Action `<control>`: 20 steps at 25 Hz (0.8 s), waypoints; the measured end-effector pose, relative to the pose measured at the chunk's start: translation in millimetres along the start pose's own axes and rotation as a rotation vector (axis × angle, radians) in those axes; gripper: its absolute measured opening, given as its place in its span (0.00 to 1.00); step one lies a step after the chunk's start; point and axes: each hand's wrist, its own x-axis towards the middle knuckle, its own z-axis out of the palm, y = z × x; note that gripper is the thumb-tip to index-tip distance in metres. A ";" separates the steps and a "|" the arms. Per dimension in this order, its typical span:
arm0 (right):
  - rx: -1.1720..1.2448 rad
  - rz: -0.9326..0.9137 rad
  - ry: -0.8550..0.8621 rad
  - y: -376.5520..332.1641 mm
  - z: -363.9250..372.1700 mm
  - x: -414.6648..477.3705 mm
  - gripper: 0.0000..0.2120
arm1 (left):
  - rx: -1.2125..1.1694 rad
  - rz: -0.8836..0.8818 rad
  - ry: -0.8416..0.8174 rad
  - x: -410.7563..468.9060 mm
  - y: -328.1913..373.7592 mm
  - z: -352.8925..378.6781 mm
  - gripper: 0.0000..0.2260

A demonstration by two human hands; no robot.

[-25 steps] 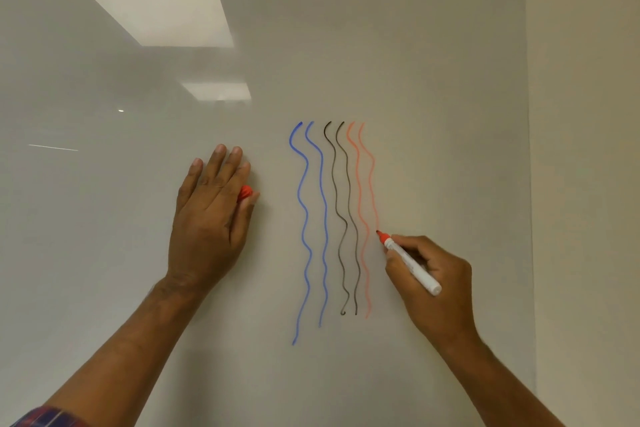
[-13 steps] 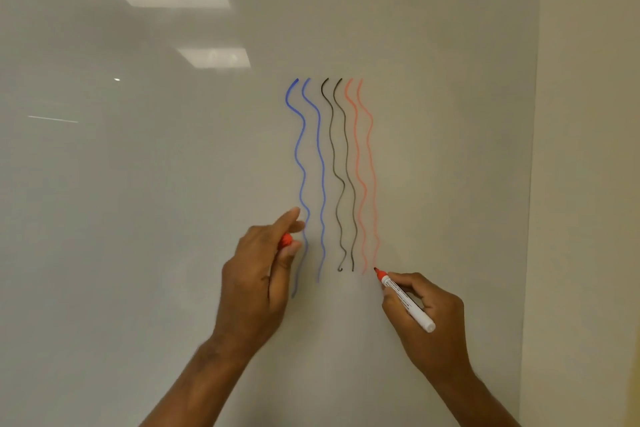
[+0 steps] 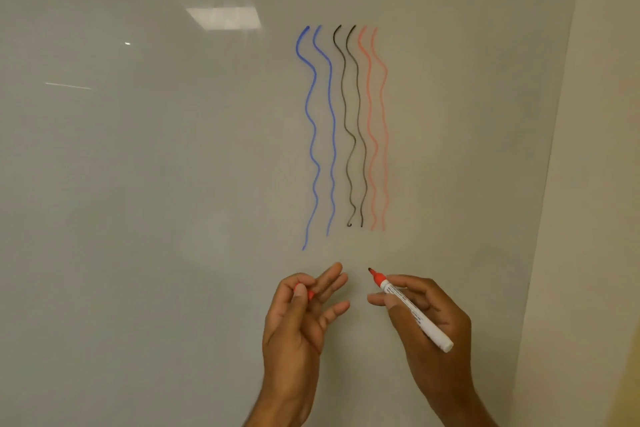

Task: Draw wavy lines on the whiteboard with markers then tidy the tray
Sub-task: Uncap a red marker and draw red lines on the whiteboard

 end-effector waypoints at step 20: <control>-0.061 0.070 -0.232 -11.0 25.3 -94.0 0.19 | -0.296 -0.298 0.035 -55.1 -24.7 -17.1 0.13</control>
